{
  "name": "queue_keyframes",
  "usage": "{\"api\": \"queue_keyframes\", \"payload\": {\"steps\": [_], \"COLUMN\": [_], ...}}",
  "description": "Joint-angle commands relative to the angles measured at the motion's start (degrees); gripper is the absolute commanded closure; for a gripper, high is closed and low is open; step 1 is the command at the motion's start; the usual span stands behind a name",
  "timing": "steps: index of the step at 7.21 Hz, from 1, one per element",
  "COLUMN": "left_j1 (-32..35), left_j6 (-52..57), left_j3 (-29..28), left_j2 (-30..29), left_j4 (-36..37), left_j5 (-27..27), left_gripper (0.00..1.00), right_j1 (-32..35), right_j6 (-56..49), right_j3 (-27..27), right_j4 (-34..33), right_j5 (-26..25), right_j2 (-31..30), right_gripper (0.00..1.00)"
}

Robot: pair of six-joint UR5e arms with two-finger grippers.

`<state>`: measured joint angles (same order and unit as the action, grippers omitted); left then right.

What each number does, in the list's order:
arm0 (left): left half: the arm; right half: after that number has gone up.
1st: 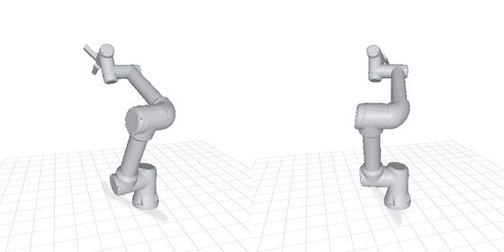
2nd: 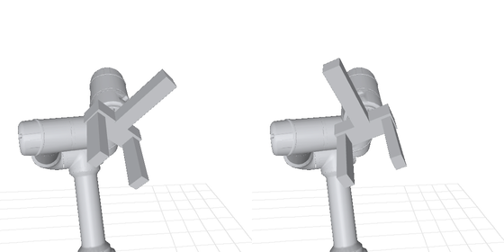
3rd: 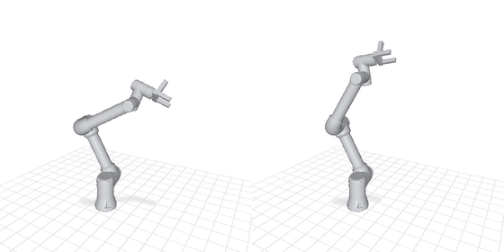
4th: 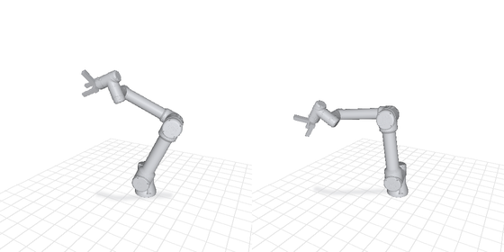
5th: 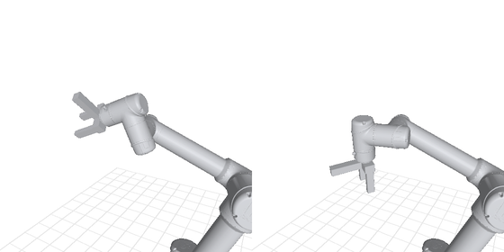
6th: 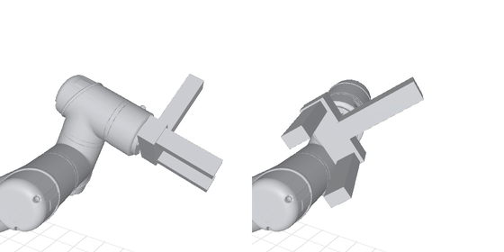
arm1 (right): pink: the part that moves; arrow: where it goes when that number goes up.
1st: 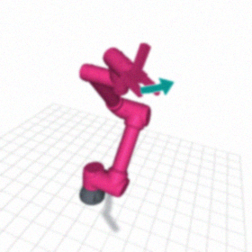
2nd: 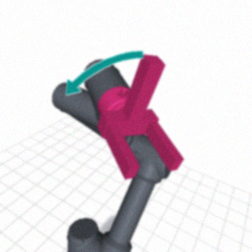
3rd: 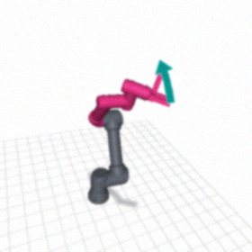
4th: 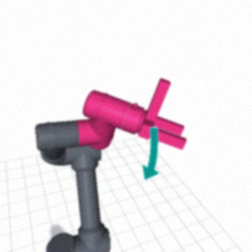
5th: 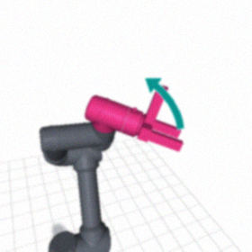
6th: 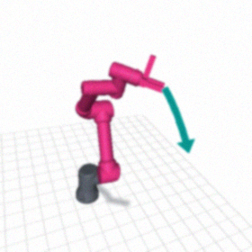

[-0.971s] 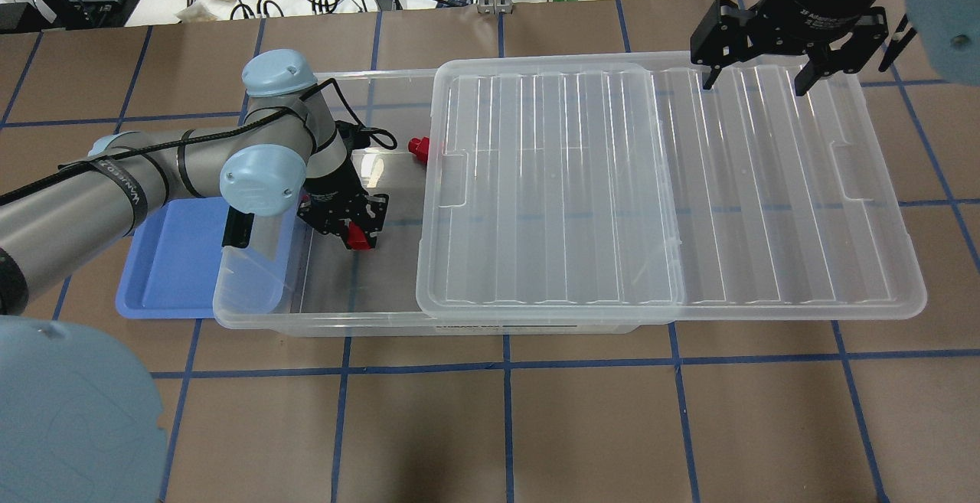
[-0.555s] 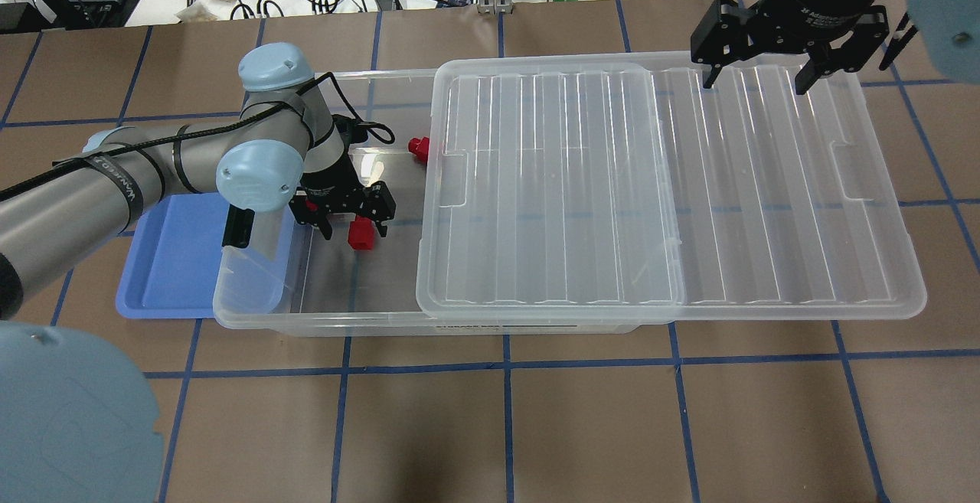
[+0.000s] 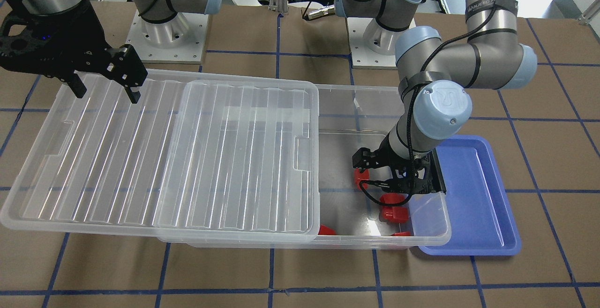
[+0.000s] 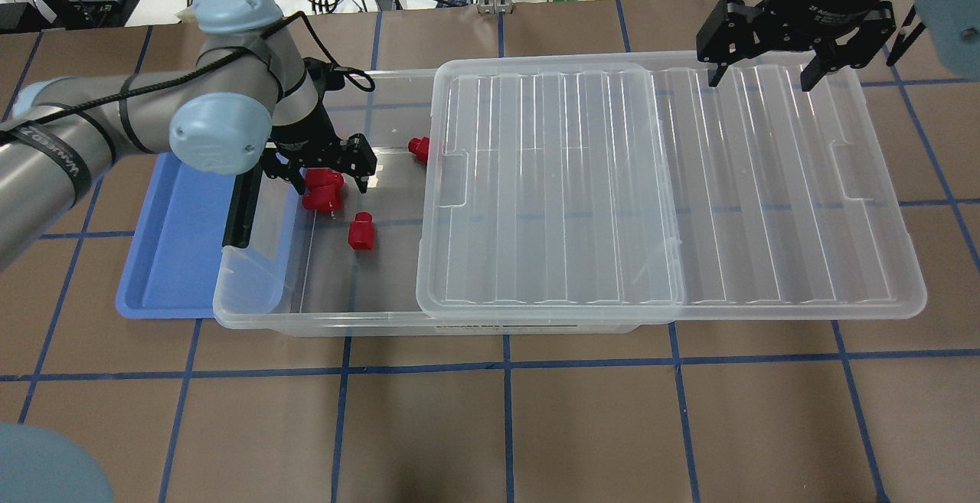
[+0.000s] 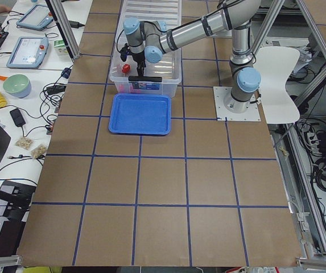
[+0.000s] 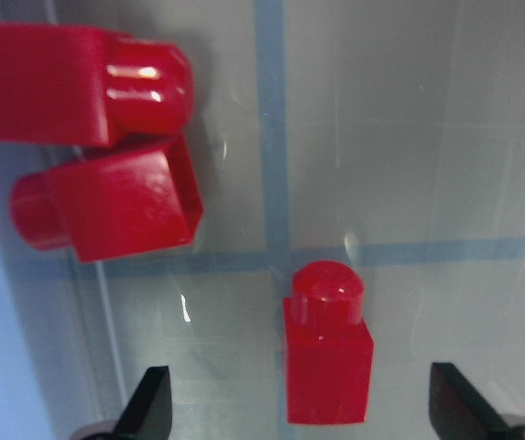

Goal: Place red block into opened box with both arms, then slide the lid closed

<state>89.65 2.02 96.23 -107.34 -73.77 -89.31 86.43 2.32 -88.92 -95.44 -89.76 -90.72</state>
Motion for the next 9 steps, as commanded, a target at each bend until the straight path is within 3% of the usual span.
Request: {"api": "queue_keyframes", "payload": {"steps": [1, 3, 5, 9], "left_j1": [0.09, 0.17, 0.52, 0.61], "left_j6": [0.09, -0.35, -0.26, -0.79], "left_j3": [-6.9, -8.07, -6.42, -2.46], "left_j2": [6.76, 14.32, 17.86, 20.93], "left_j4": [-11.96, -19.98, -21.75, -21.85], "left_j5": [0.19, 0.28, -0.16, -0.16], "left_gripper": [0.0, 0.0, 0.0, 0.0], "right_j1": [-0.12, -0.21, -0.9, -20.54], "right_j6": [-1.18, -1.27, -2.49, -33.01], "right_j3": [-0.02, -0.02, 0.06, -0.64], "right_j4": [0.25, 0.26, -0.01, 0.26], "right_j5": [-0.06, -0.06, -1.54, -2.61], "right_j2": [-0.16, -0.16, 0.01, -0.07], "right_gripper": [0.0, 0.0, 0.0, 0.0]}}
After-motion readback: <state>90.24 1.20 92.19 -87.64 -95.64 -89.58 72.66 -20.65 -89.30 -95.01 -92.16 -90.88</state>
